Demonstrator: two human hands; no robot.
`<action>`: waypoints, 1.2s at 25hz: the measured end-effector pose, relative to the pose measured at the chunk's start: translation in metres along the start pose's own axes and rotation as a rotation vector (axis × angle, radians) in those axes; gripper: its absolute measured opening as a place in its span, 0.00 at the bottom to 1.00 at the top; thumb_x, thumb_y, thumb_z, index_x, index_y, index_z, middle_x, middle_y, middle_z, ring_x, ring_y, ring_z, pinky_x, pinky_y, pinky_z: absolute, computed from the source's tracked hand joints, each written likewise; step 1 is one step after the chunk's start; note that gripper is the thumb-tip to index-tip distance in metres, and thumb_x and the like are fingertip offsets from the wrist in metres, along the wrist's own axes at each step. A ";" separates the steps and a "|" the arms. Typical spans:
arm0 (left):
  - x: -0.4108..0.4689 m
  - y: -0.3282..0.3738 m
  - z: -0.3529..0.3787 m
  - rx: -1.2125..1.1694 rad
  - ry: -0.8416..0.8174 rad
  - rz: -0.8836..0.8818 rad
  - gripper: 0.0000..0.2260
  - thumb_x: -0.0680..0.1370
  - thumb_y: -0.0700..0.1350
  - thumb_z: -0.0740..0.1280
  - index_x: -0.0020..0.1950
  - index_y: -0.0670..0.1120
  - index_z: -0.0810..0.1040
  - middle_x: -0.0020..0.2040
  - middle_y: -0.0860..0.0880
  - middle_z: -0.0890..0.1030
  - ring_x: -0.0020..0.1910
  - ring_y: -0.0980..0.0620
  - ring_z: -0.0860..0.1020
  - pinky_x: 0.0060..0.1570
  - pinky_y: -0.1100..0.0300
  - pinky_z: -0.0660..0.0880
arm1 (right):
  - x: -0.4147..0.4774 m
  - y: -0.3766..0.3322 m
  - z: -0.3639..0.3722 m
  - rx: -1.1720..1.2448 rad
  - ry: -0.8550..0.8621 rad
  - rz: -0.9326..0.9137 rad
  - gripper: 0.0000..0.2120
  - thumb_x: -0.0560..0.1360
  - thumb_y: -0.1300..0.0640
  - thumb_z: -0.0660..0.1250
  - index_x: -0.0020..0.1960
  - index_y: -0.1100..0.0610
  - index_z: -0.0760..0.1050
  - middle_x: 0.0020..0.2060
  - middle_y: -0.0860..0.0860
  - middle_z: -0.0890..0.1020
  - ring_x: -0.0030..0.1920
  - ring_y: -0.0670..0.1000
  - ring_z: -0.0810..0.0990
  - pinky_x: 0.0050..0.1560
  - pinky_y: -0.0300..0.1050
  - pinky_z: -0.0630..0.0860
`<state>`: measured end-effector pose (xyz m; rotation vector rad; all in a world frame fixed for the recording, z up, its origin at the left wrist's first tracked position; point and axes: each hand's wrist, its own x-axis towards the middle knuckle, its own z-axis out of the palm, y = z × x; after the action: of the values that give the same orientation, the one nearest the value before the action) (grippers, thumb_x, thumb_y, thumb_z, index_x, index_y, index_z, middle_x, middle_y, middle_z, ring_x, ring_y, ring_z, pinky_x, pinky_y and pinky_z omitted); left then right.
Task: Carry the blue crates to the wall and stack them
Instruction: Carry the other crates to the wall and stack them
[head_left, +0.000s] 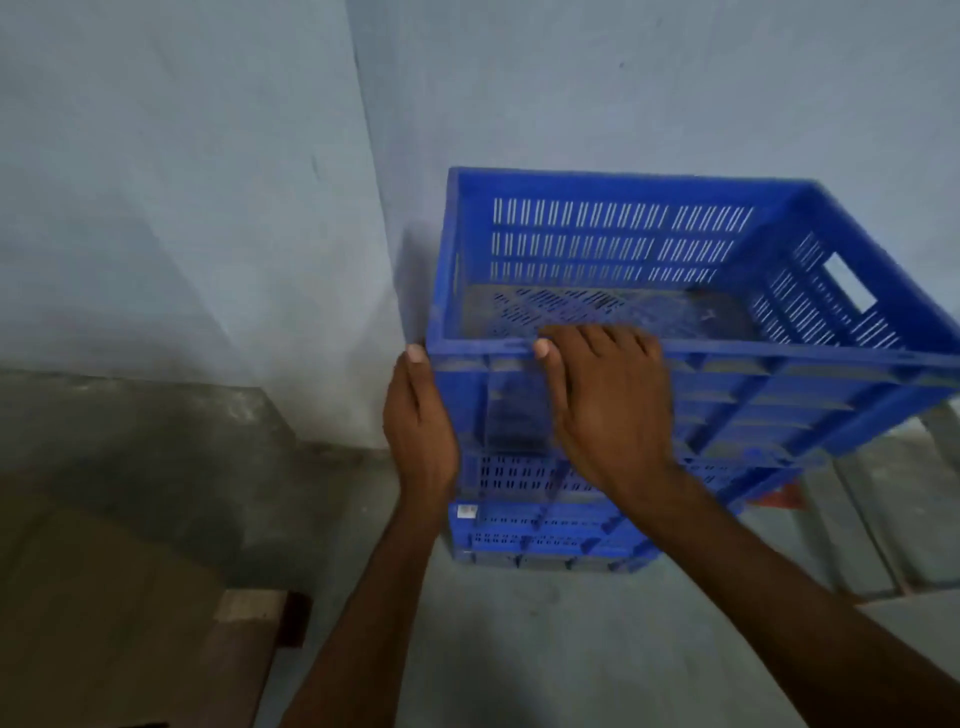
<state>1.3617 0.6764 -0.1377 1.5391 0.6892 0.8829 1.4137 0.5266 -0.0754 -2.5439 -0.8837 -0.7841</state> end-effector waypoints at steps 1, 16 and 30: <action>0.004 0.004 -0.009 0.017 -0.054 -0.046 0.19 0.80 0.67 0.54 0.49 0.58 0.80 0.47 0.55 0.84 0.50 0.56 0.81 0.55 0.48 0.79 | 0.012 -0.004 -0.006 0.008 -0.075 0.058 0.23 0.87 0.46 0.51 0.42 0.52 0.78 0.36 0.52 0.81 0.40 0.58 0.79 0.48 0.53 0.72; 0.118 0.065 0.043 0.939 -0.646 0.198 0.36 0.82 0.41 0.61 0.84 0.48 0.41 0.84 0.50 0.49 0.57 0.34 0.77 0.44 0.51 0.68 | 0.131 0.094 0.162 -0.197 -1.374 -0.102 0.64 0.68 0.35 0.76 0.82 0.46 0.31 0.78 0.62 0.31 0.78 0.63 0.30 0.77 0.69 0.39; 0.102 0.098 0.037 1.114 -0.542 0.308 0.31 0.84 0.54 0.57 0.83 0.46 0.50 0.82 0.46 0.55 0.72 0.38 0.69 0.64 0.41 0.70 | 0.132 0.099 0.015 0.156 -1.100 0.142 0.35 0.77 0.31 0.62 0.76 0.51 0.70 0.73 0.54 0.74 0.70 0.58 0.74 0.70 0.54 0.71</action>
<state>1.4428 0.7264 -0.0263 2.7920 0.5531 0.1919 1.5701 0.5198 -0.0214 -2.7463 -0.9383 0.8070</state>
